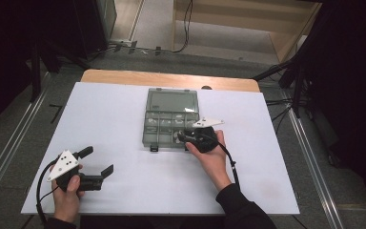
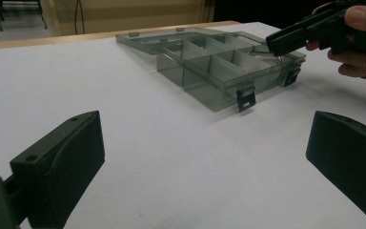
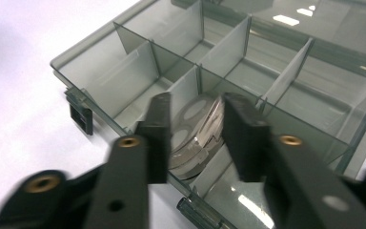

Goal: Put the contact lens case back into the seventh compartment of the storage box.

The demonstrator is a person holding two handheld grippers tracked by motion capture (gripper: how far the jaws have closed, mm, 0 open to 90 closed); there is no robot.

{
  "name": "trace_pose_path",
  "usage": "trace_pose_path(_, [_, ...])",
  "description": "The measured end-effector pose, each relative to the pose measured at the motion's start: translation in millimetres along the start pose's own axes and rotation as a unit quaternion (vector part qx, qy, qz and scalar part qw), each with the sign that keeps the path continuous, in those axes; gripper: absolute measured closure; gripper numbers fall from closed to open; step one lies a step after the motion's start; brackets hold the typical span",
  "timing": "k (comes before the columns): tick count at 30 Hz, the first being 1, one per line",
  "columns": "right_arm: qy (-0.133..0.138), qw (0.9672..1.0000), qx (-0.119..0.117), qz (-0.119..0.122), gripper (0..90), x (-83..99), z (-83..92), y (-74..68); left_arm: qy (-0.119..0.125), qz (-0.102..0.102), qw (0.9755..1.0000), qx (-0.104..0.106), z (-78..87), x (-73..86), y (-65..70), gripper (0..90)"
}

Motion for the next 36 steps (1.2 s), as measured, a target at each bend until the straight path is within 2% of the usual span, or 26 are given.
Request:
trace_pose_path(4, [0.024,0.9996,-0.015,0.001,38.1,-1.6,6.7,2.3,0.001,-0.007,1.0000,-0.001,-1.2,-6.4,0.5,0.0])
trace_pose_path(9, [0.048,0.9986,-0.022,0.006,26.5,-2.0,16.3,4.5,0.001,-0.021,0.9998,-0.006,-2.5,-14.4,3.7,0.0])
trace_pose_path(15, [0.056,0.9981,-0.022,0.013,15.3,-2.0,22.9,6.2,-0.001,-0.025,0.9997,-0.002,-7.9,-24.0,5.2,0.0])
trace_pose_path(18, [0.059,0.9978,-0.027,0.013,14.9,-1.8,25.1,7.9,0.001,-0.027,0.9996,0.002,-11.0,-29.2,5.9,0.0])
trace_pose_path(24, [0.063,0.9977,-0.022,0.013,10.1,-0.5,30.0,13.6,0.004,-0.030,0.9994,0.014,-18.6,-39.9,7.5,0.0])
trace_pose_path(28, [0.069,0.9971,-0.031,0.012,7.7,1.0,34.4,16.0,0.003,-0.034,0.9994,0.012,-24.4,-45.5,6.8,0.0])
trace_pose_path(30, [0.072,0.9967,-0.034,0.012,0.0,1.7,36.7,17.6,0.003,-0.032,0.9994,0.014,-27.1,-47.8,5.7,0.0])
trace_pose_path(31, [0.075,0.9963,-0.039,0.017,0.0,2.0,37.6,18.7,0.003,-0.031,0.9994,0.015,-28.6,-48.8,5.3,0.0])
trace_pose_path(32, [0.077,0.9962,-0.037,0.014,0.0,2.3,38.8,19.8,0.001,-0.032,0.9993,0.017,-30.7,-49.9,4.5,0.0])
trace_pose_path(34, [0.079,0.9967,-0.017,0.001,0.0,2.9,41.1,23.2,-0.002,-0.034,0.9993,0.017,-34.1,-50.9,3.0,0.0])
trace_pose_path(36, [0.081,0.9965,-0.022,0.000,0.0,3.6,42.3,25.5,-0.004,-0.031,0.9993,0.020,-37.9,-51.9,1.2,0.0])
Point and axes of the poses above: each handheld gripper's, and its own axes: z roughly backward along the jaws, x roughly out of its underside, y roughly to its right, the point moved 3 cm from there along -z, roughly forward along the jaws, and after that the axes turned 13 degrees about -y, right-handed, at the moved point
